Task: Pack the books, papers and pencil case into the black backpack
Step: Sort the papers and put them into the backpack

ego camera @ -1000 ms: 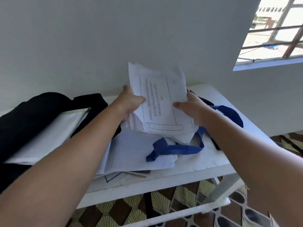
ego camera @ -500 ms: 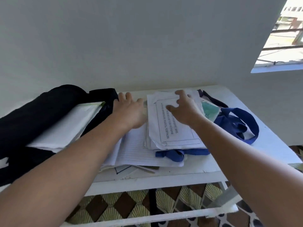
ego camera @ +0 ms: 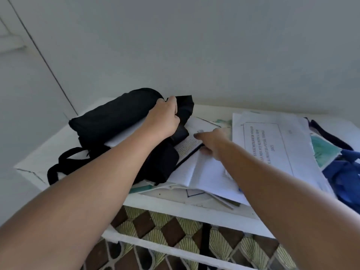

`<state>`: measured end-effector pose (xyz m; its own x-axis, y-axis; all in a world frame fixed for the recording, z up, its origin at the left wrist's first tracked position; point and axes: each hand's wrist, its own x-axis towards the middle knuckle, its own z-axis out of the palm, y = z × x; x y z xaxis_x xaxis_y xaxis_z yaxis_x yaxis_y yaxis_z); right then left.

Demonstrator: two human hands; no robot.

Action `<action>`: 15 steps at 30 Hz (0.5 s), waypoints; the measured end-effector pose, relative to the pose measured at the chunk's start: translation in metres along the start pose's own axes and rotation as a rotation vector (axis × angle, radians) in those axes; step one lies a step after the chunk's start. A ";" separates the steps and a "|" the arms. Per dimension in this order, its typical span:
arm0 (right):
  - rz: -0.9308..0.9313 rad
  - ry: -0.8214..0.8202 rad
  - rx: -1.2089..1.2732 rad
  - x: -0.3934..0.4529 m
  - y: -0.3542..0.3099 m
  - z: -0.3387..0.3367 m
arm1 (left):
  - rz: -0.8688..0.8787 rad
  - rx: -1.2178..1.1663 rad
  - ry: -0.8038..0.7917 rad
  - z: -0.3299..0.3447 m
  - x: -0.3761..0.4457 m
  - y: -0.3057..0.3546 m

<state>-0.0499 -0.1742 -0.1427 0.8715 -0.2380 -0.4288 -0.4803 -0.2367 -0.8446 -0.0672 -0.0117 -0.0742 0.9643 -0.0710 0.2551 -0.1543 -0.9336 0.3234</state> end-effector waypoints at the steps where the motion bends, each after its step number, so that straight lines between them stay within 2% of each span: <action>1: -0.002 0.030 -0.016 0.002 0.000 0.003 | 0.005 0.000 0.000 0.001 0.000 0.000; 3: -0.039 0.093 -0.038 0.005 0.003 0.005 | 0.017 0.010 0.003 0.004 0.000 0.002; 5: -0.037 0.086 0.008 0.011 0.004 0.007 | 0.024 0.032 -0.003 0.006 0.001 0.002; 8: 0.023 0.046 0.004 0.006 0.000 0.009 | 0.023 0.040 -0.019 0.008 0.005 0.002; 11: 0.057 0.102 0.000 0.003 -0.004 0.012 | 0.023 0.048 -0.038 0.011 0.008 0.002; 15: -0.026 0.081 0.062 -0.001 -0.005 0.018 | 0.043 0.069 -0.051 0.015 0.011 0.005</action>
<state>-0.0467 -0.1554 -0.1434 0.8715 -0.3082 -0.3815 -0.4484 -0.1856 -0.8743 -0.0544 -0.0221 -0.0835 0.9670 -0.1282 0.2202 -0.1827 -0.9511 0.2490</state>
